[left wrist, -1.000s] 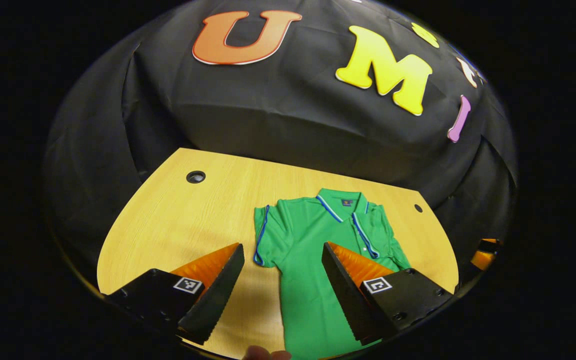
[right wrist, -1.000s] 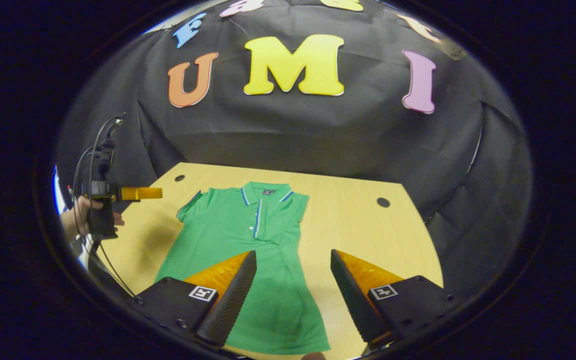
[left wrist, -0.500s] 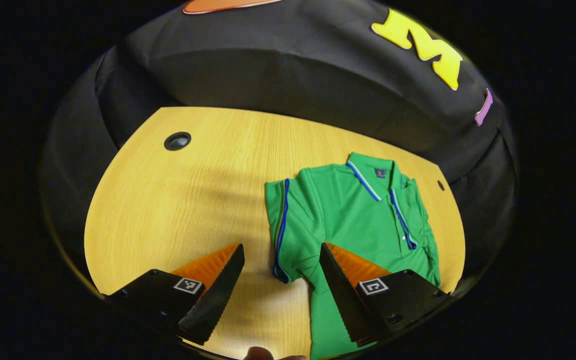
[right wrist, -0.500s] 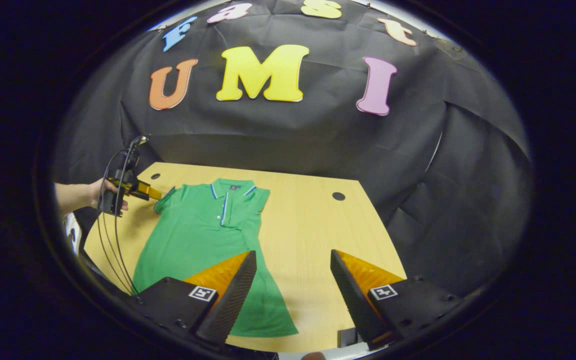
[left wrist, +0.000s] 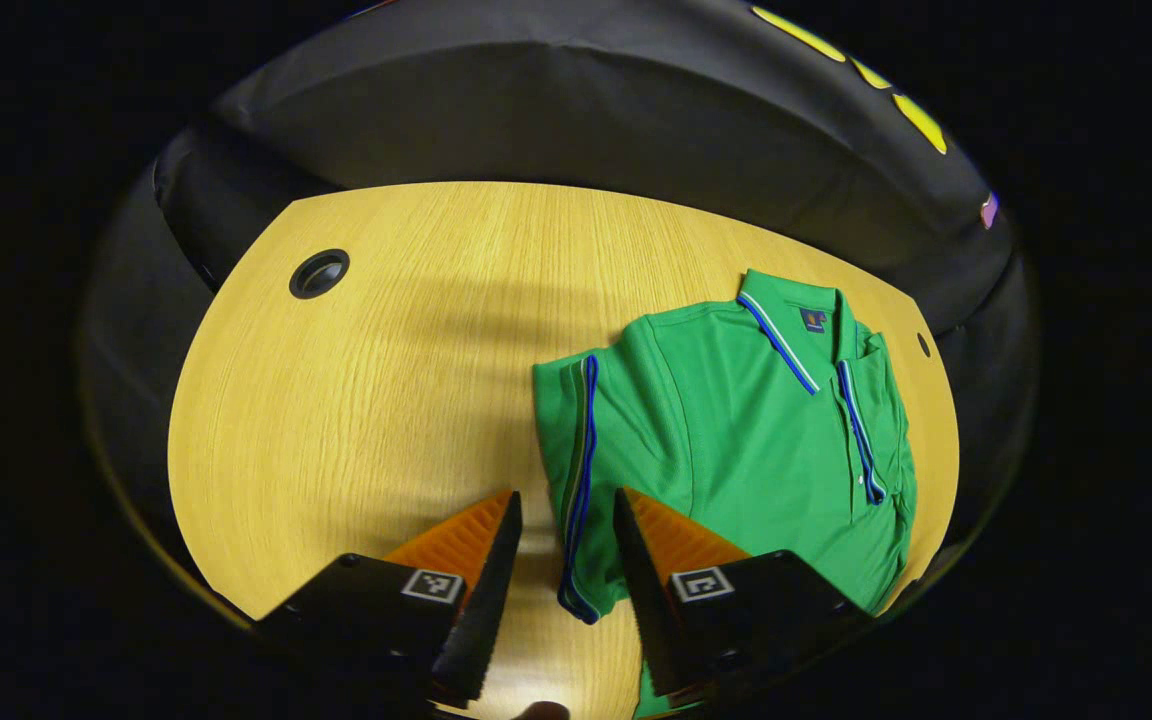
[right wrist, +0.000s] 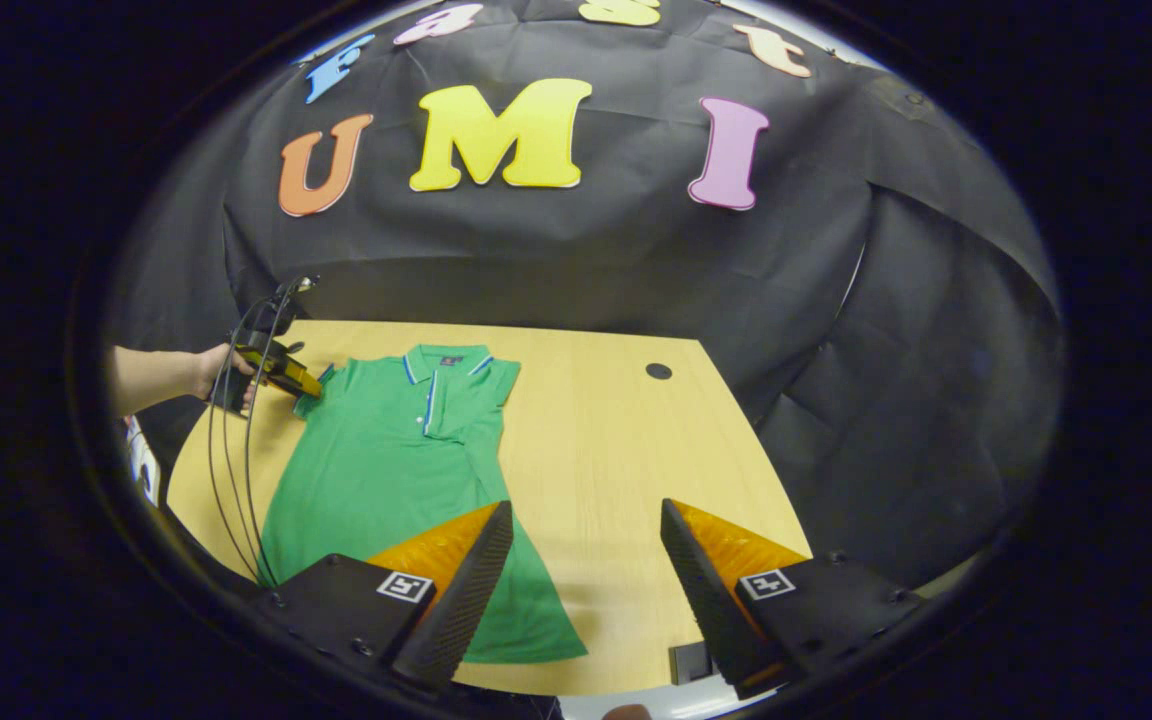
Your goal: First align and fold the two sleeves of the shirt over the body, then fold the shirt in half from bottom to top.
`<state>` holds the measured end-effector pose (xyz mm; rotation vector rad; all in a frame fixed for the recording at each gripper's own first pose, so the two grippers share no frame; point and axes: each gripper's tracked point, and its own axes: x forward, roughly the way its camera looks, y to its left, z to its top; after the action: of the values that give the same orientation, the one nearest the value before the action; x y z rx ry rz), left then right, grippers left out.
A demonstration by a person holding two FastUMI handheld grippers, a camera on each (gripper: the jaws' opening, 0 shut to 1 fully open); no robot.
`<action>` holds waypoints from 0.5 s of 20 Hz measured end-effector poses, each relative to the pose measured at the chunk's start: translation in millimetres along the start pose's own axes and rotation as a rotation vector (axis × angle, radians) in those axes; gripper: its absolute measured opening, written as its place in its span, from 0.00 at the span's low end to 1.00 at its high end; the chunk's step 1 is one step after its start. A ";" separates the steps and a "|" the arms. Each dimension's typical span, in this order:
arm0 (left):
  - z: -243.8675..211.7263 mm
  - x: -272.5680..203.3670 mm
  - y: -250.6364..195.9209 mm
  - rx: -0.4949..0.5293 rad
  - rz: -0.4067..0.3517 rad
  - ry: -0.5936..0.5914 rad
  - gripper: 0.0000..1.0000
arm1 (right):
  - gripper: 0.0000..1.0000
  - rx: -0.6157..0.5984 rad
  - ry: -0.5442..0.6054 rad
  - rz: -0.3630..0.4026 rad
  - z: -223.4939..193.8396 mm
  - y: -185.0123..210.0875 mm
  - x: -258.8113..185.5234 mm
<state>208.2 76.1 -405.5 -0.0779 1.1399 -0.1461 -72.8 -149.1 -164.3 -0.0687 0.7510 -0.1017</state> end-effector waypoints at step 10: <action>15.7 -28.7 -18.5 -0.070 -0.039 -0.037 0.04 | 0.95 0.065 0.008 0.037 -4.4 6.8 13.4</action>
<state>209.3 62.0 -370.6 -0.1644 1.1067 -0.1388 -65.6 -144.0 -177.3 0.0078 0.7560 -0.0911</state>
